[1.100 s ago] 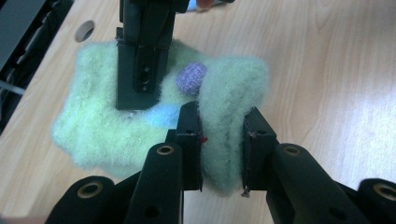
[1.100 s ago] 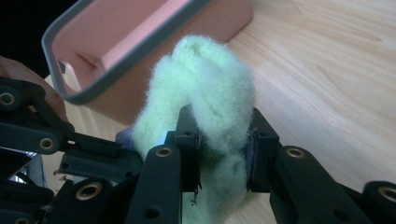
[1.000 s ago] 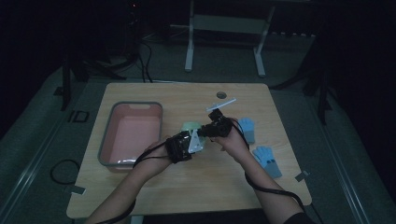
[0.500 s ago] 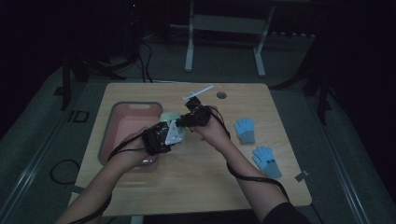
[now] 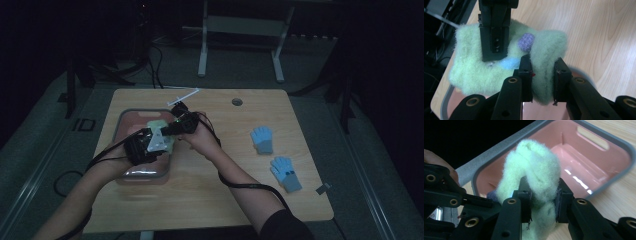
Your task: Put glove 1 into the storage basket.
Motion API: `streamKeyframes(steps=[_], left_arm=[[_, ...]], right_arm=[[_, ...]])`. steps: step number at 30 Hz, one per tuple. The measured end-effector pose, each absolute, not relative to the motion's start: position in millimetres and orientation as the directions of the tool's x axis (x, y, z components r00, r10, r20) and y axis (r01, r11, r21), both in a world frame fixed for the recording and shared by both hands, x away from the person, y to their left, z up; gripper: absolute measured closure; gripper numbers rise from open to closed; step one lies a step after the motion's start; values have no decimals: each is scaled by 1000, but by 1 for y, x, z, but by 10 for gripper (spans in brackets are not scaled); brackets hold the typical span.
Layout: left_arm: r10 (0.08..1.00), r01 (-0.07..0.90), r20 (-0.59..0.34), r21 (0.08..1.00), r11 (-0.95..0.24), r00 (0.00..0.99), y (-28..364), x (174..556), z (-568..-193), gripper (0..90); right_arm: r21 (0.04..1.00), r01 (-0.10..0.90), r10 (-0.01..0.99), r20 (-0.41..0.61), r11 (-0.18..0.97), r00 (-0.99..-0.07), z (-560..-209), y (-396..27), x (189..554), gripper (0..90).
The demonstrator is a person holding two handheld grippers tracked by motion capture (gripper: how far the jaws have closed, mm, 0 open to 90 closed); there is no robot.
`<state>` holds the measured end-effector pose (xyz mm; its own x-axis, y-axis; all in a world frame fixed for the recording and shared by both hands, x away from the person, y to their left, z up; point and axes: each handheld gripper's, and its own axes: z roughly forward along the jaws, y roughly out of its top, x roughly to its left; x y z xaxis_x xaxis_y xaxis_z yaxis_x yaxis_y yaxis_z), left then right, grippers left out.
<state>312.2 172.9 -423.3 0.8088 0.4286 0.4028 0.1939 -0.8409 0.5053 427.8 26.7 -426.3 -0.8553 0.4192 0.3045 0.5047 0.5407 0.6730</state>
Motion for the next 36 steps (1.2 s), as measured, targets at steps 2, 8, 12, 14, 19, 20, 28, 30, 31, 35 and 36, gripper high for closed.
streamKeyframes(steps=[2,8,12,14,19,20,28,30,31,35,36], left_arm=[[419,199,403,485,-852,814,183,312,-426,742],[410,206,407,457,-865,817,205,308,-434,741],[399,191,427,450,-872,812,214,305,-442,740],[393,189,419,449,-873,819,216,308,-447,740],[400,209,361,465,-860,843,219,320,-462,740],[408,218,347,473,-854,844,220,321,-463,739],[405,236,311,461,-855,860,222,331,-478,739],[404,242,295,459,-855,866,223,334,-481,738],[404,245,290,458,-855,867,223,335,-482,738],[398,254,266,447,-858,878,221,340,-487,736],[395,255,259,443,-859,881,221,342,-487,736]], right_arm=[[669,506,415,310,545,-856,-430,40,427,718],[664,507,406,318,550,-857,-441,66,423,718],[655,523,403,343,545,-849,-450,77,424,720],[647,528,406,346,549,-846,-454,79,426,721],[626,532,428,327,571,-843,-466,82,429,720],[616,542,438,329,572,-836,-469,83,431,721],[576,569,469,331,587,-819,-481,85,437,720],[560,567,478,315,604,-820,-485,89,437,710],[560,567,478,315,604,-820,-485,89,437,710],[525,586,493,323,617,-808,-489,92,440,702],[524,587,496,319,618,-807,-489,93,440,698]])
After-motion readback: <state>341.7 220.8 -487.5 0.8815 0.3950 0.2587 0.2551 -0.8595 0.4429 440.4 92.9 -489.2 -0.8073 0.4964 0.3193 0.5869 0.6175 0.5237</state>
